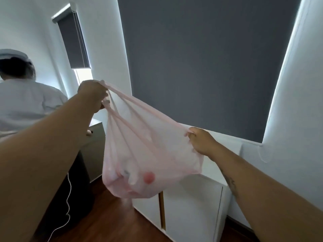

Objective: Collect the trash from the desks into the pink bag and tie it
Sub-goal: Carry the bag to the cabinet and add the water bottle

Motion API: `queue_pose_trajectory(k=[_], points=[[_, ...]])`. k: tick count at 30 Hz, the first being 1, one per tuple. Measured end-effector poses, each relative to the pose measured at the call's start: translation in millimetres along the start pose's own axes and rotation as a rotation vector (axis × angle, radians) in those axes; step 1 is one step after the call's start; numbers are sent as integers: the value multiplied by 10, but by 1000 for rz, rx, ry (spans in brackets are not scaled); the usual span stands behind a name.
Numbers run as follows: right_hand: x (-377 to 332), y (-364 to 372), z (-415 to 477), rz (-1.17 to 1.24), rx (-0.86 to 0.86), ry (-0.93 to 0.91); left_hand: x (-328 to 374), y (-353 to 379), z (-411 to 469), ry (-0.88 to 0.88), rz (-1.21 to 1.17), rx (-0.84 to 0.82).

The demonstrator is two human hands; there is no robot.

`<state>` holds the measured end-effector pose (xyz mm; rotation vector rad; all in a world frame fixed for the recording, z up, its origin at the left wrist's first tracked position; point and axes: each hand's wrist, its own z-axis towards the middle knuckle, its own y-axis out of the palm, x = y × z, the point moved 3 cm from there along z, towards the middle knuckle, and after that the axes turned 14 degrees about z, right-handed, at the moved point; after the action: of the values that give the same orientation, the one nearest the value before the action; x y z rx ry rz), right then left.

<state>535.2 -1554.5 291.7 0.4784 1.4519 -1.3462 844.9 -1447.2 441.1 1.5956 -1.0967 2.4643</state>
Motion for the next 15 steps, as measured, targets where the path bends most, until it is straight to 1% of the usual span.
queue_pose_trajectory(k=[2, 3, 4, 6, 8, 10, 12, 13, 15], points=[[49, 202, 497, 109, -71, -4, 75, 174, 396, 27, 54, 142], [75, 292, 734, 149, -86, -11, 111, 229, 550, -7, -27, 196], [111, 379, 972, 185, -93, -13, 177, 308, 702, 45, 79, 272], [205, 543, 1438, 248, -113, -3, 307, 492, 1051, 131, 135, 338], [308, 714, 1843, 244, -142, 10, 353, 710, 1346, 159, 153, 354], [455, 884, 2230, 222, -124, 17, 356, 922, 1669, 172, 175, 312], [646, 1062, 2571, 241, -117, 62, 301, 1127, 1967, 160, 186, 272], [737, 1145, 2721, 236, -140, 77, 244, 1243, 2145, 166, 201, 243], [898, 1284, 2954, 242, -289, 119, 148, 1469, 2422, 163, 191, 189]])
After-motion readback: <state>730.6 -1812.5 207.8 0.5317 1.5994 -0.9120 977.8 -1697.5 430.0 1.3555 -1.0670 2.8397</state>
